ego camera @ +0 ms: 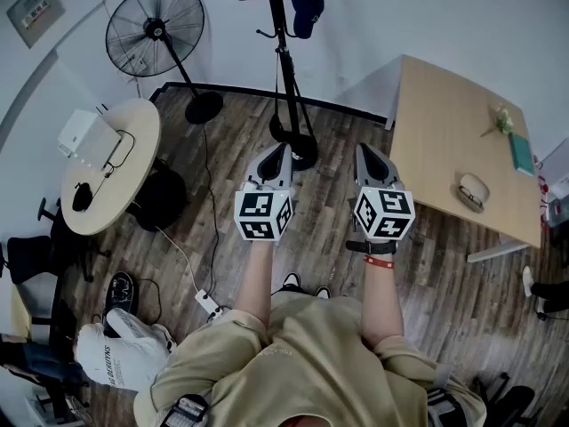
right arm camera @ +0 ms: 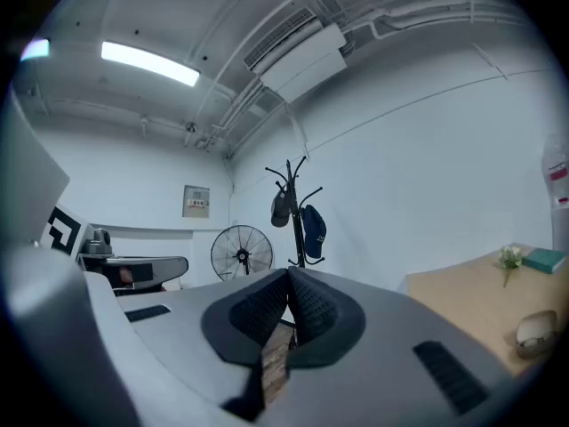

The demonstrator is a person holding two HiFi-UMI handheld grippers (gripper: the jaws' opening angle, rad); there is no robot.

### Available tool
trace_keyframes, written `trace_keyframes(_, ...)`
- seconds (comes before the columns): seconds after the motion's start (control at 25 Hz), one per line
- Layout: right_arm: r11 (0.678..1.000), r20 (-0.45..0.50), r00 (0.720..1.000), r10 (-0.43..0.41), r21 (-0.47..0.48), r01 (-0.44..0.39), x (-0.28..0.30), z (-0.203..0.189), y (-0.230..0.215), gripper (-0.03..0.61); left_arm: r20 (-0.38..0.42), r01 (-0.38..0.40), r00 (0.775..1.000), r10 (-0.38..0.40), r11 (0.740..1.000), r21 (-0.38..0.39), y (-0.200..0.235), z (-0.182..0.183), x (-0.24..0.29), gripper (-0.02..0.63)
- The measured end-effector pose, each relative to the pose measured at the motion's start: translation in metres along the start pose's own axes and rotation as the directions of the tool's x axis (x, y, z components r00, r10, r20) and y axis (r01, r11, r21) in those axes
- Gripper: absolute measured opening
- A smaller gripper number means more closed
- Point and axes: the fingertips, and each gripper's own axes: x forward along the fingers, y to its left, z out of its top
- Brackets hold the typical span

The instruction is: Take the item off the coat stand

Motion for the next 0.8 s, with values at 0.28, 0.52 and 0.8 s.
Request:
trace_keyframes(0.28,0.999,0.021,0.999,0.028,0.041,-0.028,0.003,-0.005,-0.004,0.015,-0.004,-0.019,1.000,0.019,1.000,-0.006,-0.004,-0.008,0.001,0.021)
trace_keyframes(0.52,0.997,0.011,0.999,0.045,0.069,-0.046,0.025,-0.016,0.005,0.017,-0.011,-0.022,1.000,0.022,0.999,-0.038,0.009,-0.022,0.015,0.021)
trace_keyframes(0.8,0.996,-0.014,0.998,0.061,0.062,-0.060,0.095,-0.019,-0.002,0.016,-0.008,-0.018,1.000,0.018,0.999,-0.032,0.047,-0.026,0.075,0.021)
